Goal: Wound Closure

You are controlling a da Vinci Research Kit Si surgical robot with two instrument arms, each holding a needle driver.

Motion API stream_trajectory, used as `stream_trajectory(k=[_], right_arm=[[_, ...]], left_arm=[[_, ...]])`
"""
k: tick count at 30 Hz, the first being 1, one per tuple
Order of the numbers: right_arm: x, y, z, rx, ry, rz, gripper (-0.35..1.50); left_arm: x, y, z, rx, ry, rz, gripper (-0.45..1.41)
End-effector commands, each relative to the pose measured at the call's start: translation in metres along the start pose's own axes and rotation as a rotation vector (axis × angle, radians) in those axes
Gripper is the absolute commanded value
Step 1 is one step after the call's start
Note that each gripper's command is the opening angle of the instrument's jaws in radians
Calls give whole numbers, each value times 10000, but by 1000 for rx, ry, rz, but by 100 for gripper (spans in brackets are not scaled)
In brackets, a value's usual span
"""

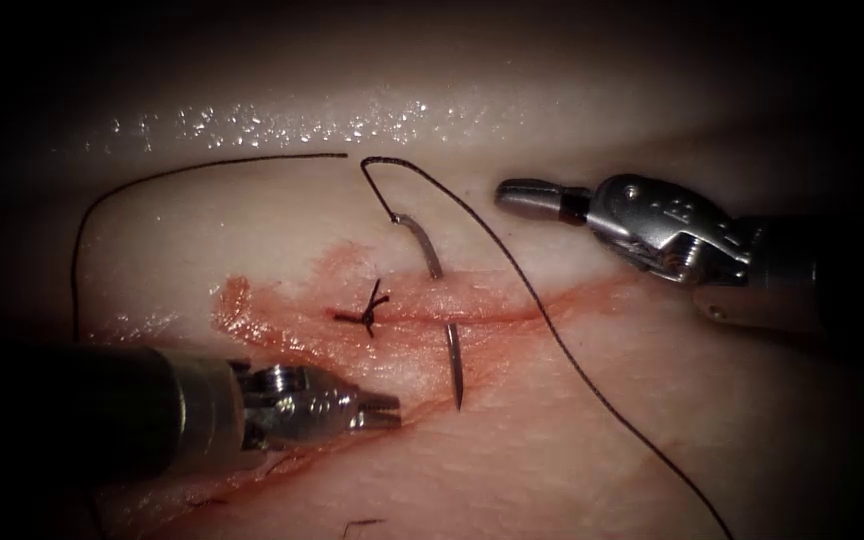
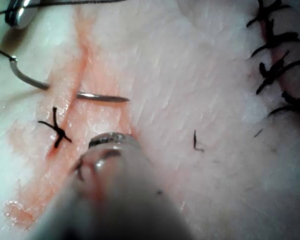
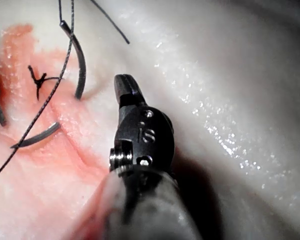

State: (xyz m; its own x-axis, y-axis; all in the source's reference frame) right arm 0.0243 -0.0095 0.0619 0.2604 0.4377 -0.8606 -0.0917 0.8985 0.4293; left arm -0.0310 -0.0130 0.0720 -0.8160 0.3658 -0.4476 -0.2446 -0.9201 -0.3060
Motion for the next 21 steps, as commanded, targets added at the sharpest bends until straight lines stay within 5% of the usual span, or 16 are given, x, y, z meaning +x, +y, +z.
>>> stream_trajectory(k=[1, 4, 7, 21], right_arm=[[3, 2, 19, 13, -31, -25, 51], [10, 0, 40, 13, -96, -80, 123], [17, -9, 64, 11, -147, -119, 138], [31, -24, 87, 67, -154, -143, 136]], left_arm=[[1, 1, 9, -1, 1, 1, 20], [1, 0, 10, 0, 1, 2, 20], [0, 0, 10, -4, 0, 3, 20], [-1, -1, 10, -5, 1, 5, 20]])
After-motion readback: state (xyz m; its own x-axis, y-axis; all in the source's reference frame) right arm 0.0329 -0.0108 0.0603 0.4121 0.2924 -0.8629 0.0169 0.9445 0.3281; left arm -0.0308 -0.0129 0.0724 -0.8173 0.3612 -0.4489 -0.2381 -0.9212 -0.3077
